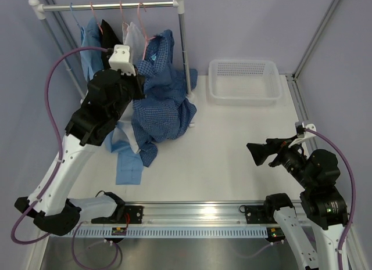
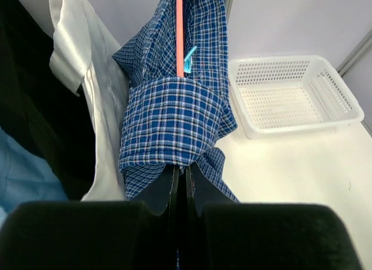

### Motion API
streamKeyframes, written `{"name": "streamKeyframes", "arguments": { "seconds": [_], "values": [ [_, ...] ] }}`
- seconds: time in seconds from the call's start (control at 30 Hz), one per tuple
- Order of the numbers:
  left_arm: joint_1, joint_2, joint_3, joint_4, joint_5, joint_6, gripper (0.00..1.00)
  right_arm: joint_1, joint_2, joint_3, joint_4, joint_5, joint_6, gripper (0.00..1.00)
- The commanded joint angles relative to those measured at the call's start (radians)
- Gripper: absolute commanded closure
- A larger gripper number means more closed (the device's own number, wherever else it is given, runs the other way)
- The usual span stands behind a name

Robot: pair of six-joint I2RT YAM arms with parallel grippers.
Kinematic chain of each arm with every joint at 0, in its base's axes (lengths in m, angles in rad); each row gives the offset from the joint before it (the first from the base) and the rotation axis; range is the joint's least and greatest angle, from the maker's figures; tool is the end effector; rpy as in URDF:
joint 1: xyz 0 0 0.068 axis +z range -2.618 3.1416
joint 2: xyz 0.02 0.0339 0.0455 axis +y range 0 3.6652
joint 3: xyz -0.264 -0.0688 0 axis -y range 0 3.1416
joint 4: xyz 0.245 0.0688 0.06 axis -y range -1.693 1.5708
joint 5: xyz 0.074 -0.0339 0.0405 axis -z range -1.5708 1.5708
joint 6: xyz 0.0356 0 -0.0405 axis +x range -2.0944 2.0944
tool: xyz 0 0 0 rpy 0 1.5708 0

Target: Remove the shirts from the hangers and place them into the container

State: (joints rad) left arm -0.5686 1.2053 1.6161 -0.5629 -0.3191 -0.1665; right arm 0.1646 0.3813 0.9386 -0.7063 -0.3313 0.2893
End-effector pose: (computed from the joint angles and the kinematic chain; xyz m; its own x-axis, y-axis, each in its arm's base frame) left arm 0.2022 -0.1160 0.4966 -0.1673 -0.0798 -0.9827 0.2254 0.9672 -0.1169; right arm 0.0549 0.0209 0.3763 -0.2751 0.2278 -0.9340 -0.4109 0.8505 0.3284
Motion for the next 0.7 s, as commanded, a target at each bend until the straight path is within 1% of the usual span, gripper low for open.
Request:
{"name": "streamKeyframes", "arguments": {
  "seconds": [0.0,0.07,0.1,0.23,0.33,0.37,0.4,0.5,0.67],
  "values": [
    [-0.001,-0.107,-0.015,-0.014,0.067,-0.007,1.00,0.009,0.004,0.026,-0.009,-0.011,-0.016,0.00],
    [-0.001,-0.130,-0.024,-0.044,0.092,0.002,1.00,0.009,0.007,0.031,-0.010,-0.014,-0.016,0.00],
    [-0.001,-0.154,-0.025,-0.069,0.130,0.010,1.00,0.007,0.010,0.034,-0.013,-0.012,-0.016,0.01],
    [-0.001,-0.206,0.007,-0.107,0.210,0.016,1.00,0.007,0.011,0.045,-0.022,0.005,-0.021,0.01],
    [-0.001,-0.233,0.082,-0.143,0.300,0.015,1.00,0.007,0.013,0.054,-0.035,0.015,-0.025,0.00],
    [-0.001,-0.236,0.129,-0.149,0.327,0.015,1.00,0.007,0.013,0.054,-0.036,0.020,-0.026,0.00],
    [-0.001,-0.240,0.148,-0.155,0.397,0.013,1.00,0.009,0.014,0.057,-0.038,0.021,-0.027,0.01],
    [-0.001,-0.257,0.215,-0.155,0.474,0.012,1.00,0.007,0.016,0.060,-0.045,0.021,-0.029,0.01],
    [-0.001,-0.259,0.301,-0.157,0.509,0.021,1.00,0.007,0.019,0.062,-0.048,0.020,-0.024,0.01]
  ]
}}
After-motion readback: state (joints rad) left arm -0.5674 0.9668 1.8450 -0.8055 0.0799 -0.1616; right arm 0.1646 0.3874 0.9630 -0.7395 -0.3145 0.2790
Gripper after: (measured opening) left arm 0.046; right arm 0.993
